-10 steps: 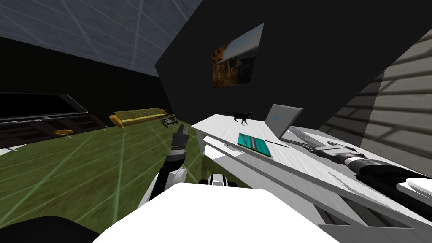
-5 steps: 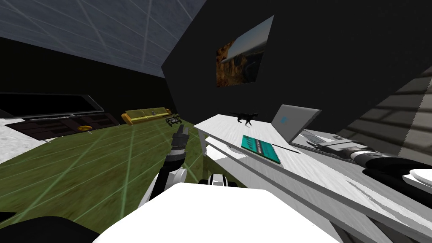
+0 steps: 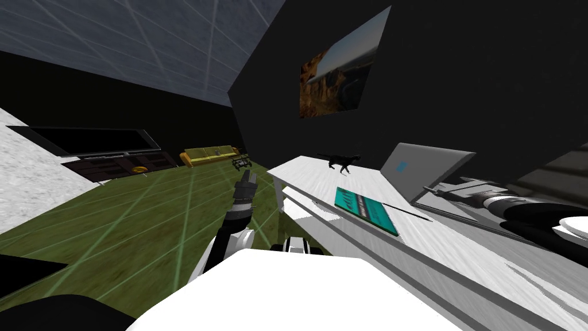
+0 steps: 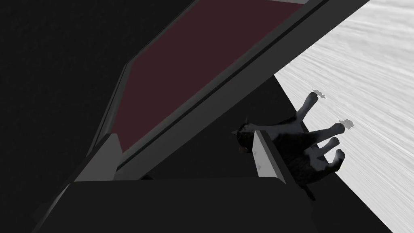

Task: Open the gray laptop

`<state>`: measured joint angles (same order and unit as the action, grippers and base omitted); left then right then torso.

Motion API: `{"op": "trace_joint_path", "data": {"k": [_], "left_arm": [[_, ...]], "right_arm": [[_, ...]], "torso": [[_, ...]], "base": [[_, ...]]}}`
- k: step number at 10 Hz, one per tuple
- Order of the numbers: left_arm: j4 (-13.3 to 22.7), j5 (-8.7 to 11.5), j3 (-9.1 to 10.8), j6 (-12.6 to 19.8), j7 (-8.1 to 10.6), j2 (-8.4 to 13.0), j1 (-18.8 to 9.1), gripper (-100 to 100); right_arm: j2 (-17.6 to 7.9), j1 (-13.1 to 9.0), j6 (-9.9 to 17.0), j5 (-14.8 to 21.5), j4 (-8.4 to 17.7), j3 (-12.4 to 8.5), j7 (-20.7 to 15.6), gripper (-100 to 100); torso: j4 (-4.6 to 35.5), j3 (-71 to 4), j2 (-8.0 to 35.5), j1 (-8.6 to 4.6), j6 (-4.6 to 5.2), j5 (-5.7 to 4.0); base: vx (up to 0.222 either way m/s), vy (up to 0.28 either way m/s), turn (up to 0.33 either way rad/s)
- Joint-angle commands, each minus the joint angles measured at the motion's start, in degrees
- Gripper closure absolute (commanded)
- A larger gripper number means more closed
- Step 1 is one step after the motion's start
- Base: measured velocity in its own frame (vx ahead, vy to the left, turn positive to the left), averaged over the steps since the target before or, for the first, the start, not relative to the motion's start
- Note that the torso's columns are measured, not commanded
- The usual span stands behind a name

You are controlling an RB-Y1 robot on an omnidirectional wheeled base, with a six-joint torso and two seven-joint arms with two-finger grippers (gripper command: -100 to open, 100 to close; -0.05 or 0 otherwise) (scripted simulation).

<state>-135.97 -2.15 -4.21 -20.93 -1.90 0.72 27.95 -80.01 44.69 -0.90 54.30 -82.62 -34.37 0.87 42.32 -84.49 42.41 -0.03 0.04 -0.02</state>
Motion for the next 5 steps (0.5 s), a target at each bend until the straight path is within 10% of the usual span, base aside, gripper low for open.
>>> {"op": "trace_joint_path", "data": {"k": [1, 5], "left_arm": [[0.0, 0.0, 0.0, 0.0, 0.0, 0.0, 0.0, 0], [0.0, 0.0, 0.01, 0.0, 0.0, 0.0, 0.0, 0]], "right_arm": [[0.0, 0.0, 0.0, 0.0, 0.0, 0.0, 0.0, 100], [4.3, -5.2, -2.2, -5.4, 1.6, 0.4, 2.4, 100]], "torso": [[0.0, 0.0, 0.0, -0.01, -0.02, 0.0], [0.0, 0.1, 0.1, -0.15, -0.02, -0.06]], "base": [[0.0, 0.0, 0.0], [-0.088, -0.089, 0.067]]}}
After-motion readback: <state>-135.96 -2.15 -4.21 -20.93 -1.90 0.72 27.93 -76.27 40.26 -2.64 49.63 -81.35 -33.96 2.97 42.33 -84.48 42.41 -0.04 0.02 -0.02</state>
